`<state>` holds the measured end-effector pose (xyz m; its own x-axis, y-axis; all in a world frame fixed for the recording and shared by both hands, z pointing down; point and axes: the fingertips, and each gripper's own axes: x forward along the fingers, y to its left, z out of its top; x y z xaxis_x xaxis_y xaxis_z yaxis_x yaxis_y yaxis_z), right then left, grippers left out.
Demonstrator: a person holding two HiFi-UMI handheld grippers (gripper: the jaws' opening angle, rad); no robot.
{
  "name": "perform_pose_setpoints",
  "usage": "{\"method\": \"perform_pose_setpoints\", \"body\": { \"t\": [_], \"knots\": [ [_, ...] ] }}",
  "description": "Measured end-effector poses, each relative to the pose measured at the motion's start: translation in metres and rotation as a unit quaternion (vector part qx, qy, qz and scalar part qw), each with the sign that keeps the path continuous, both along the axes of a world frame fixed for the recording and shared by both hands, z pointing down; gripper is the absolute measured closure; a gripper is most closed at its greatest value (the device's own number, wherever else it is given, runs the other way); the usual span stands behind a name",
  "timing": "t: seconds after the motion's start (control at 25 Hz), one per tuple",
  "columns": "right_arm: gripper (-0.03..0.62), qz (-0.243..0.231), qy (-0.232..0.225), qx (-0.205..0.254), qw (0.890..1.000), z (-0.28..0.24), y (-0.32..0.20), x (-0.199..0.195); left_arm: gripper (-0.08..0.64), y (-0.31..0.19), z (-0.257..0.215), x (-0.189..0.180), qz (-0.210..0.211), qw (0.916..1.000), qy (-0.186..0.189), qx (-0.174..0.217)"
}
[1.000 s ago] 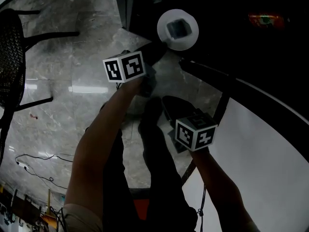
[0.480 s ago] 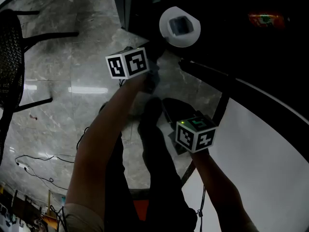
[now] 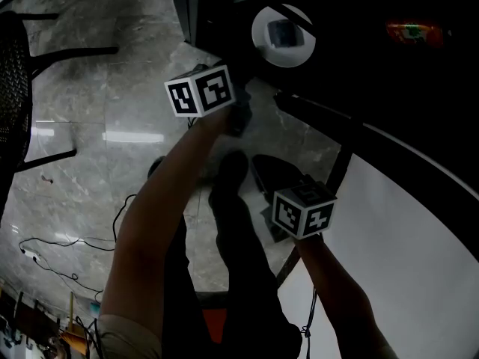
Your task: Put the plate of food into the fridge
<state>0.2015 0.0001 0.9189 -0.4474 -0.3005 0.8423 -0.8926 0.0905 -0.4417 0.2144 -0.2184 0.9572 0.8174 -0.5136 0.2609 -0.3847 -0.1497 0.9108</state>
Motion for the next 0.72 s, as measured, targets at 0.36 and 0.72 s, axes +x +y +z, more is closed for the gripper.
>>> {"method": "perform_pose_setpoints", "body": {
  "t": [0.36,0.72],
  "knots": [
    [0.561,-0.002,-0.008,-0.014,1.0,0.006,0.012,-0.006,0.459,0.032,0.014,0.011,0.063,0.997,-0.044,0.001],
    [0.561,0.004,-0.007,-0.015,1.0,0.008,0.014,-0.001,0.46,0.025,0.014,0.032,0.071,0.9959,-0.055,0.01]
  ]
}}
